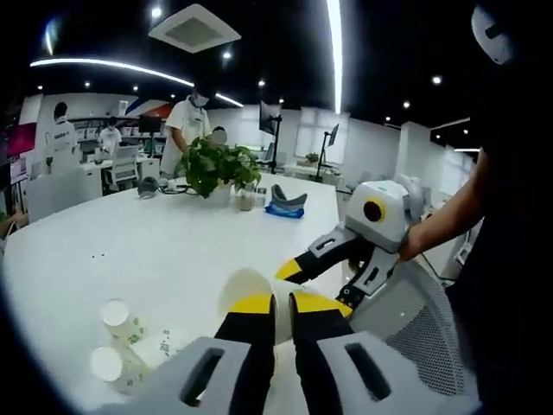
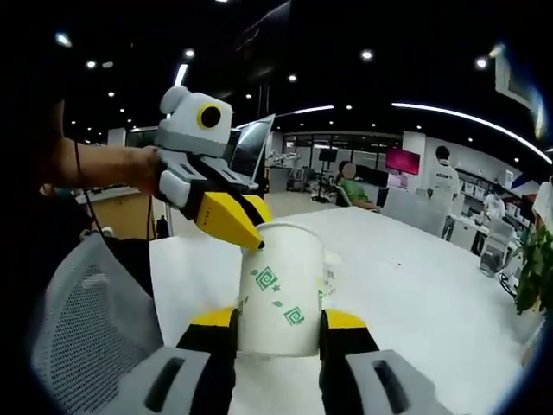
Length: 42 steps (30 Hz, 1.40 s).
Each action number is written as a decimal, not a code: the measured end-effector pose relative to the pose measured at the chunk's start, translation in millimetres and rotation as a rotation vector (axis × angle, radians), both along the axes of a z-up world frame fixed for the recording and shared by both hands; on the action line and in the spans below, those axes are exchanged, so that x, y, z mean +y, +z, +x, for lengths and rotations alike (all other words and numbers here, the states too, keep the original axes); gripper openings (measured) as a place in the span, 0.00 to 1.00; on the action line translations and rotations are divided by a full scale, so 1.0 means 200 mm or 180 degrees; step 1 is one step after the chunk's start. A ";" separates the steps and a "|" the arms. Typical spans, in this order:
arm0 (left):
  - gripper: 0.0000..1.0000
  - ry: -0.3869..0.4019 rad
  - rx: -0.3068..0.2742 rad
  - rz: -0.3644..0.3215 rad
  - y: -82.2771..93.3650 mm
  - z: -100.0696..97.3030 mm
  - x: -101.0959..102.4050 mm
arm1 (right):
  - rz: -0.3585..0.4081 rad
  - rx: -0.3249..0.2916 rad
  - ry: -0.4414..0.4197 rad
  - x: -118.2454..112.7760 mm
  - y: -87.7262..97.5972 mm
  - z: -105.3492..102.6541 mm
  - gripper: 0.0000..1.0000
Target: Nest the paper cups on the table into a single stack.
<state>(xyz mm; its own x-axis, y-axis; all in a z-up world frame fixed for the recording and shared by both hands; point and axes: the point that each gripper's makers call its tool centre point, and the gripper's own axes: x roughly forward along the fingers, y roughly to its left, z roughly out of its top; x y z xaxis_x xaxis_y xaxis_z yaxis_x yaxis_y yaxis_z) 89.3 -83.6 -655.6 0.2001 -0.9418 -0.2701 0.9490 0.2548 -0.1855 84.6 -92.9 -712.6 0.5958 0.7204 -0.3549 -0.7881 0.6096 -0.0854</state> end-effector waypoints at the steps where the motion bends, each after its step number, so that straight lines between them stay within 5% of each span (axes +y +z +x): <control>1: 0.03 -0.0002 0.0001 -0.0010 0.00 0.00 0.00 | -0.0001 -0.0005 0.0008 0.00 0.00 0.00 0.35; 11: 0.00 -0.0114 0.0075 -0.0120 0.07 -0.08 -0.01 | 0.0098 -0.0059 0.0075 0.04 0.04 -0.01 0.36; 33: 0.00 -0.0177 -0.0403 0.0546 -0.04 -0.02 0.06 | 0.0029 0.0257 -0.0375 -0.21 -0.05 0.00 0.76; 42: 0.00 -0.0210 -0.0490 0.0673 -0.08 0.00 0.10 | 0.0001 0.0304 -0.0504 -0.30 -0.06 -0.04 0.82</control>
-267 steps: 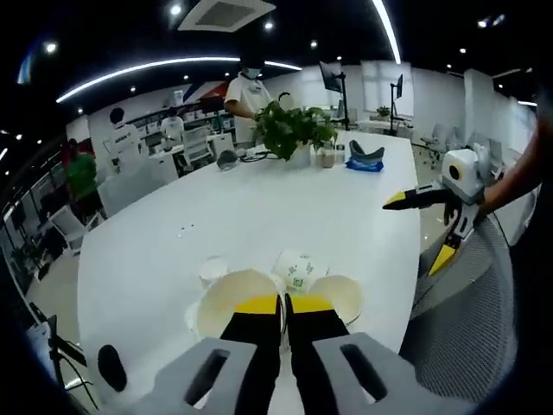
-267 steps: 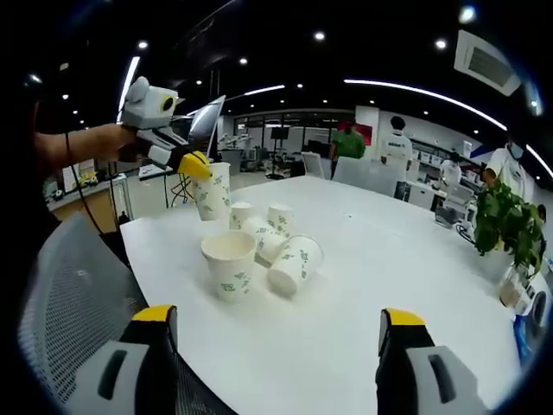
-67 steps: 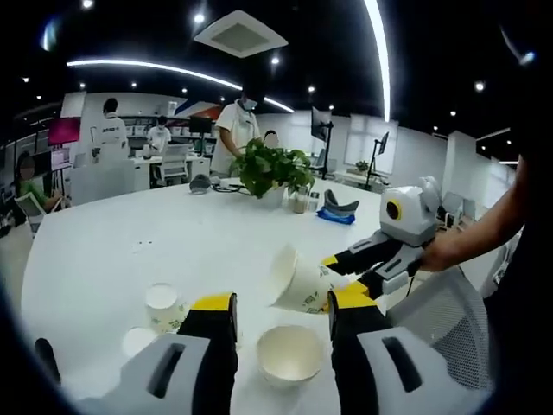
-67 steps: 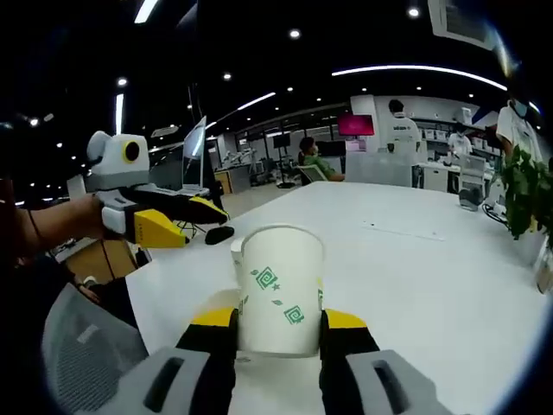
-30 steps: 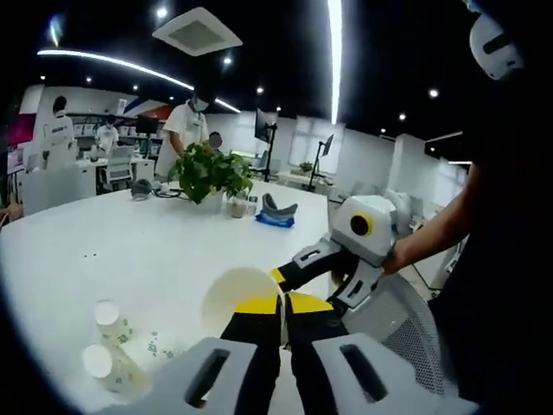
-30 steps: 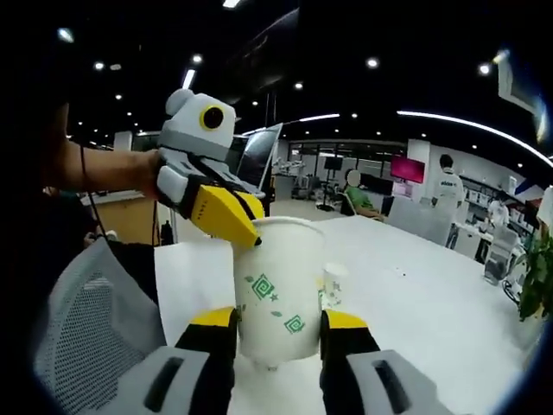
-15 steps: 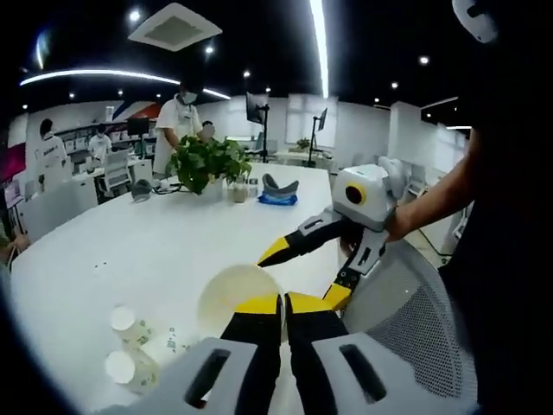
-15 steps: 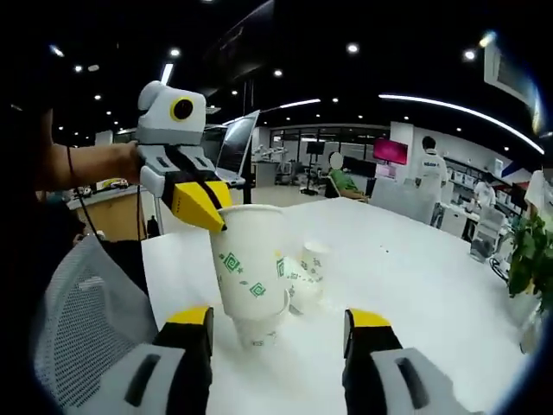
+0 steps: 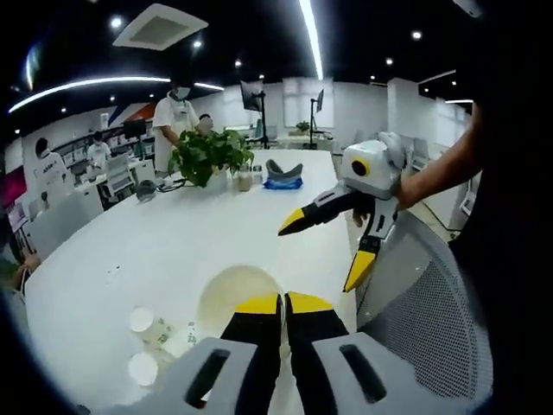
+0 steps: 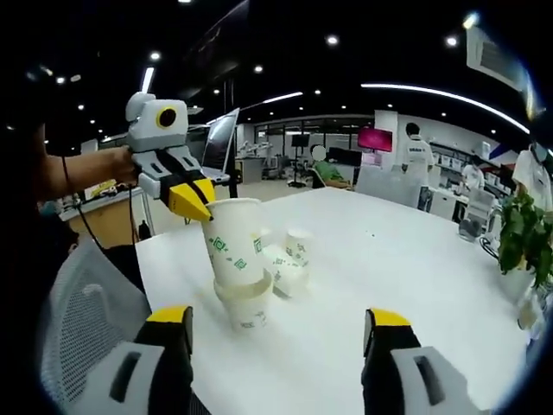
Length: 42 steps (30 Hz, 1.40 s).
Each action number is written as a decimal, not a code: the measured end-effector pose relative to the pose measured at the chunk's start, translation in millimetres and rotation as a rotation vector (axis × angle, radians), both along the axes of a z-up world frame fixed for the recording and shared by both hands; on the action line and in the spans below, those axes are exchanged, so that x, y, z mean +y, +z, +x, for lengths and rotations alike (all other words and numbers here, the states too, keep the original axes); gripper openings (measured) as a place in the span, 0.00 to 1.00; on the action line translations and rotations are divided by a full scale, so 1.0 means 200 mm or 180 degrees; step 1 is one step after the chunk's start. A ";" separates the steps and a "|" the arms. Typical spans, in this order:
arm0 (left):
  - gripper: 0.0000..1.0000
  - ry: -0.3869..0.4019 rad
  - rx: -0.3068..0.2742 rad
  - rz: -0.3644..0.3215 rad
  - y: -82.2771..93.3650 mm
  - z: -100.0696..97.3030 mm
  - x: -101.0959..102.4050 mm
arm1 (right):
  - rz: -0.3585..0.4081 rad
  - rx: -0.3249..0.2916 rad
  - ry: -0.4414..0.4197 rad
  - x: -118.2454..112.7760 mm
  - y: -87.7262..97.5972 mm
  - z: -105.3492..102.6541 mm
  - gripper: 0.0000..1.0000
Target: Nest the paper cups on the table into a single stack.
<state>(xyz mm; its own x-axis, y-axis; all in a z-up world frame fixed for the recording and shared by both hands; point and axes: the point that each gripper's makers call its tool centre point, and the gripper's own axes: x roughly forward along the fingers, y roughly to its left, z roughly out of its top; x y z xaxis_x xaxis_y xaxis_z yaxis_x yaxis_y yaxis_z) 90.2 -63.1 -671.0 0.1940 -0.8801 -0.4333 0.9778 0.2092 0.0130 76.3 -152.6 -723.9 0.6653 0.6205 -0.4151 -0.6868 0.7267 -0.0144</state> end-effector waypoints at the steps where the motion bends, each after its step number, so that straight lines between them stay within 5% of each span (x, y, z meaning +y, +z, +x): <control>1: 0.00 -0.0003 -0.0016 0.0024 -0.01 0.00 0.00 | -0.0010 0.0007 -0.0015 -0.01 0.00 -0.01 0.83; 25: 0.00 -0.0152 -0.0094 0.0511 -0.23 0.01 -0.05 | 0.0022 0.0003 0.0022 -0.07 -0.04 -0.14 0.93; 42: 0.02 -0.0260 0.0213 0.0538 -0.39 -0.03 -0.11 | 0.0090 -0.0015 -0.0251 -0.08 -0.11 -0.12 0.99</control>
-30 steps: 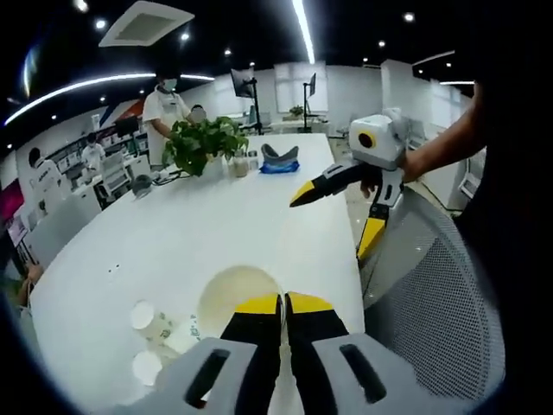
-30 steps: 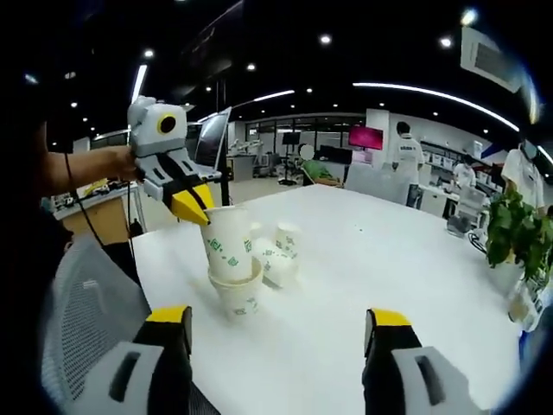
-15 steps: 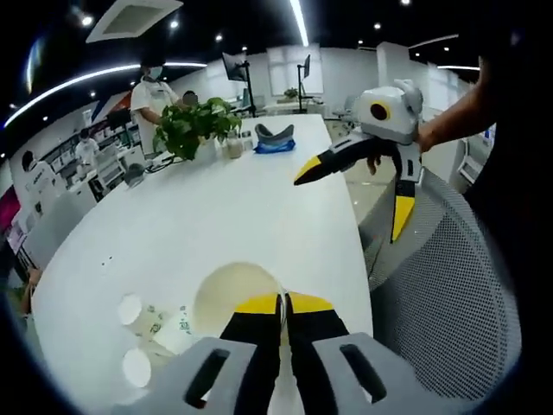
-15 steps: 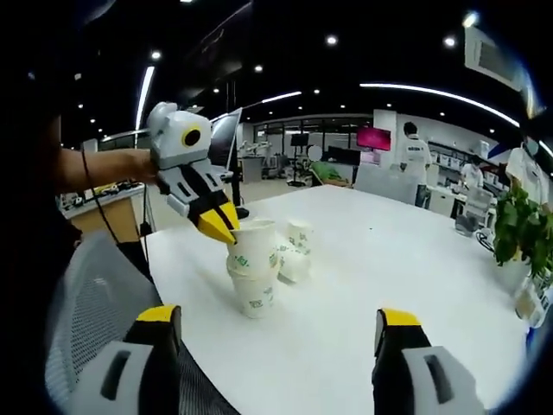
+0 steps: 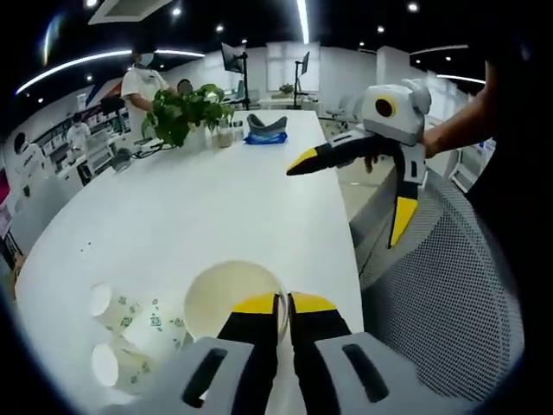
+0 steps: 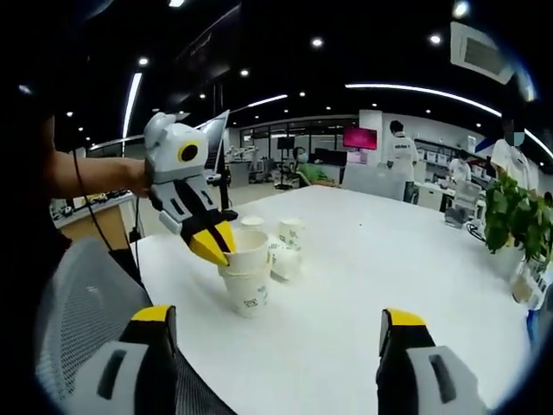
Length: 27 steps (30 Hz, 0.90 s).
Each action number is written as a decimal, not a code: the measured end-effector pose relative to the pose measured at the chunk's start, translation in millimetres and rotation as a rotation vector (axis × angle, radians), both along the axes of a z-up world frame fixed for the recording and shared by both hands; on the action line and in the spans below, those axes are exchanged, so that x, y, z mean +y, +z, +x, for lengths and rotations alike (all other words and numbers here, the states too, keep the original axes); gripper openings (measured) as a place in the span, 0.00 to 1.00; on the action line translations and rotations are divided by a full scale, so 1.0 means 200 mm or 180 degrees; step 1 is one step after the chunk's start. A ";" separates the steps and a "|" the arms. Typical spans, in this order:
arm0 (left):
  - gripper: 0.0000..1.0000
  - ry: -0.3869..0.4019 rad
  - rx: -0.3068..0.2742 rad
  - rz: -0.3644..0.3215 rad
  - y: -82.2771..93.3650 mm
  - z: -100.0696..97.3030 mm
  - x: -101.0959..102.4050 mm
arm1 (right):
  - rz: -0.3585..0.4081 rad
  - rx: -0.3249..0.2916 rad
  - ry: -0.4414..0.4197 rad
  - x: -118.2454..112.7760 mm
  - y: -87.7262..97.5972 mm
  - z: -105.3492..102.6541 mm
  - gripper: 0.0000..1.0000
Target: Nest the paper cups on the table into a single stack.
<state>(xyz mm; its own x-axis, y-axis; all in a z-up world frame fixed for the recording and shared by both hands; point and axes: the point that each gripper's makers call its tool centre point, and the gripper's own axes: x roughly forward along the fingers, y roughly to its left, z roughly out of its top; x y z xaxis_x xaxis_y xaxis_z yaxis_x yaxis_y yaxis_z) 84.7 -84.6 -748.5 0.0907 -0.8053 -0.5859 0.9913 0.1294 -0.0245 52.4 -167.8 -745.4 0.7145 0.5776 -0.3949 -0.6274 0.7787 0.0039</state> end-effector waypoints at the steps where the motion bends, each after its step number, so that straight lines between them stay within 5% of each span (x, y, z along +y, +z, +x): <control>1: 0.02 -0.0003 0.0020 -0.0004 -0.01 0.00 0.00 | -0.0031 0.0002 -0.0011 0.00 -0.01 0.00 0.99; 11: 0.05 -0.0049 0.0058 0.0047 -0.06 -0.01 0.00 | -0.0019 0.0044 -0.0056 -0.01 -0.02 0.01 0.96; 27: 0.26 0.0536 0.0038 -0.0407 0.12 0.15 0.09 | 0.0012 0.0041 -0.0058 -0.01 -0.01 0.01 0.94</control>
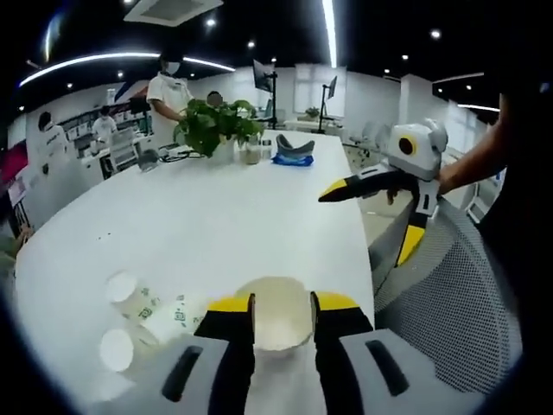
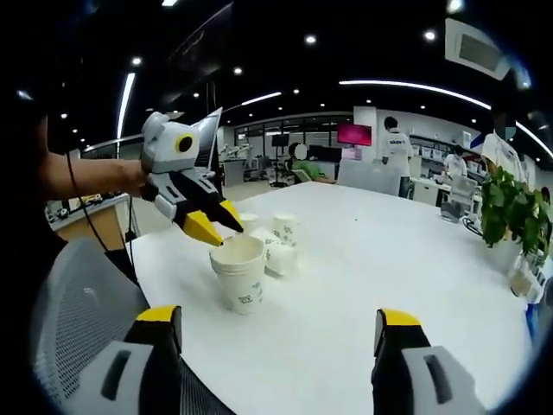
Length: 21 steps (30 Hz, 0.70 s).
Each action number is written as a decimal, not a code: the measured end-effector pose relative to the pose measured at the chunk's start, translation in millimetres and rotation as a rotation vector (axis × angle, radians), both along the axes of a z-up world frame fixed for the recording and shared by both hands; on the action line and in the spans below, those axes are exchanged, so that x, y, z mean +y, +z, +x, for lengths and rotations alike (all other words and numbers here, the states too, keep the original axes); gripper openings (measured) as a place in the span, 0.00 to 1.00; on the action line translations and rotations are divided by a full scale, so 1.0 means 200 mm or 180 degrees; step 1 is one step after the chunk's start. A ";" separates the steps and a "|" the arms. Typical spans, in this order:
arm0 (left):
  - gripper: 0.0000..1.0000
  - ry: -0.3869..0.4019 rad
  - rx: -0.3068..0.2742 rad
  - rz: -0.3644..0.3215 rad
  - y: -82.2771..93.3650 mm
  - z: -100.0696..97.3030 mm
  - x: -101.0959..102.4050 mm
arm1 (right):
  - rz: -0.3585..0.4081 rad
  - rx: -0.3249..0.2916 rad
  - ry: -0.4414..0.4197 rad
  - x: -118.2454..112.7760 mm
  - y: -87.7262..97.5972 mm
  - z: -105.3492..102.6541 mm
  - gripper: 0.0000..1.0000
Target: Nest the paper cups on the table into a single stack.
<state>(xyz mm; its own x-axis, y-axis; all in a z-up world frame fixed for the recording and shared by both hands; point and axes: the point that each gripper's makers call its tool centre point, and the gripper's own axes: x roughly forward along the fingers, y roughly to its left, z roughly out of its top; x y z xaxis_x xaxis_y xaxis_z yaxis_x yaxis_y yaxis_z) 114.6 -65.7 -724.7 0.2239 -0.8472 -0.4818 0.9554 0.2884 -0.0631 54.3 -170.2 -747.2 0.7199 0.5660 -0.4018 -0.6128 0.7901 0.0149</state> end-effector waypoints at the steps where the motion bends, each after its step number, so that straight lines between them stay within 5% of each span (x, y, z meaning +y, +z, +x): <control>1: 0.28 0.0055 -0.0007 0.0007 0.00 0.02 0.02 | 0.0002 0.0000 -0.0001 0.00 0.00 0.00 0.94; 6: 0.38 0.0287 -0.0017 -0.0008 -0.01 0.09 0.10 | 0.0012 0.0003 -0.0005 0.00 0.00 0.00 0.94; 21: 0.31 0.1061 0.0183 -0.0243 -0.12 0.33 0.25 | 0.0036 -0.0005 -0.0021 -0.02 0.01 0.01 0.92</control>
<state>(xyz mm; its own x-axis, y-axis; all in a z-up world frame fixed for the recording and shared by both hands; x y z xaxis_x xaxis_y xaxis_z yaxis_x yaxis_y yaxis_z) 180.9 -15.2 -747.9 0.4689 -0.7661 -0.4396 0.8037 0.5765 -0.1475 55.7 -173.7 -746.0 0.7243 0.5657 -0.3942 -0.6076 0.7939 0.0229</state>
